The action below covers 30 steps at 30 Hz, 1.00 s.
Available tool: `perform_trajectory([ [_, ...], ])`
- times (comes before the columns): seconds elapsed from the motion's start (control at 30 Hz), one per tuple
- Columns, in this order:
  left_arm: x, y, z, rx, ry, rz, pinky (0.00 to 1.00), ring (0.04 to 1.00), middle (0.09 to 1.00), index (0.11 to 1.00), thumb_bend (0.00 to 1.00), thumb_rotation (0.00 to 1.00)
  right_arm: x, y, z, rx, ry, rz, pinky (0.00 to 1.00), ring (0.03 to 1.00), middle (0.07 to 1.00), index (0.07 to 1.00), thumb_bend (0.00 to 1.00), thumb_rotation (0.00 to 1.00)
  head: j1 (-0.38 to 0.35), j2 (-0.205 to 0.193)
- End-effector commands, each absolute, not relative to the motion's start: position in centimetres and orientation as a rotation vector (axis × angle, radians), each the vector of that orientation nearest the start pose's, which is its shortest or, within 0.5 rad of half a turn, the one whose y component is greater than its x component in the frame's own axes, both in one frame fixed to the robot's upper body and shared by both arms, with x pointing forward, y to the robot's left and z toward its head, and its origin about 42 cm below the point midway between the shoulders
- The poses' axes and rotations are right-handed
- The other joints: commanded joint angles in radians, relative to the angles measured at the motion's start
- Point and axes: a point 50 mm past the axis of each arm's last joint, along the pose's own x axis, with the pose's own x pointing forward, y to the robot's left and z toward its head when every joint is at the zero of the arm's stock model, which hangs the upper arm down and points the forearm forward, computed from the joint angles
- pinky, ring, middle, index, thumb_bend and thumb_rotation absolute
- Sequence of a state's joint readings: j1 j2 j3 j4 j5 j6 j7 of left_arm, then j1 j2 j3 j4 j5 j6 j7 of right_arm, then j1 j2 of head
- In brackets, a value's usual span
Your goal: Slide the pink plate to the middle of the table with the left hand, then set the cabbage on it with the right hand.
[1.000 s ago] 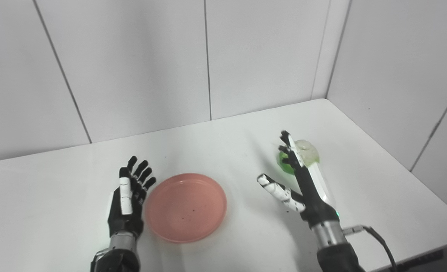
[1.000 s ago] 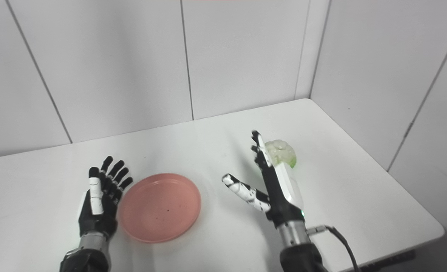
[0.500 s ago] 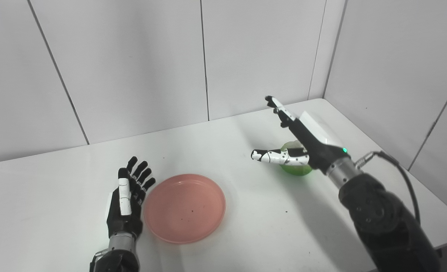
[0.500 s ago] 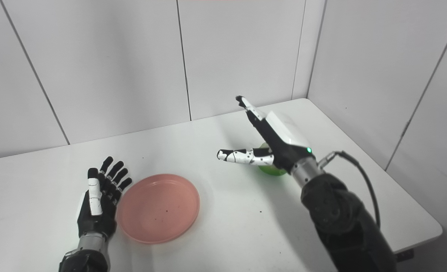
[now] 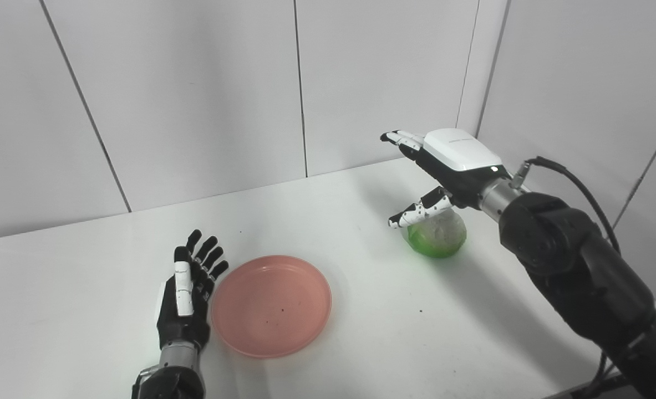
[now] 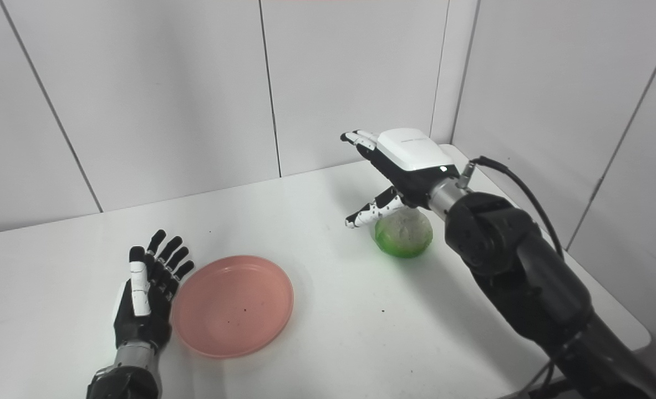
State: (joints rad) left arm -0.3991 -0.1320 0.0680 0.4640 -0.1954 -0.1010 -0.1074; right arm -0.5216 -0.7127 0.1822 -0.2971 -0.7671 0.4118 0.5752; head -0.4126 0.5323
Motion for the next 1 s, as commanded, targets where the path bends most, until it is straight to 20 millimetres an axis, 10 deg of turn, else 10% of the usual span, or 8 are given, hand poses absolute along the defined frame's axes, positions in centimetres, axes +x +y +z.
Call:
perform_trajectory([
  [0.0, 38.5, 13.2, 8.2, -0.335, 0.073, -0.16, 0.84, 0.884, 0.887, 0.915, 0.96, 0.91, 38.7, -32.2, 37.0, -1.528, -0.149, 0.069, 0.79, 0.918, 0.944, 0.914, 1.0, 0.3, 0.0, 0.003],
  [0.97, 38.3, 12.5, 8.7, -0.362, 0.087, -0.154, 0.82, 0.876, 0.887, 0.926, 0.95, 0.89, 45.1, -35.6, 34.9, -1.542, 0.399, 0.292, 0.73, 0.975, 0.999, 0.921, 1.0, 0.29, 0.02, 0.021],
])
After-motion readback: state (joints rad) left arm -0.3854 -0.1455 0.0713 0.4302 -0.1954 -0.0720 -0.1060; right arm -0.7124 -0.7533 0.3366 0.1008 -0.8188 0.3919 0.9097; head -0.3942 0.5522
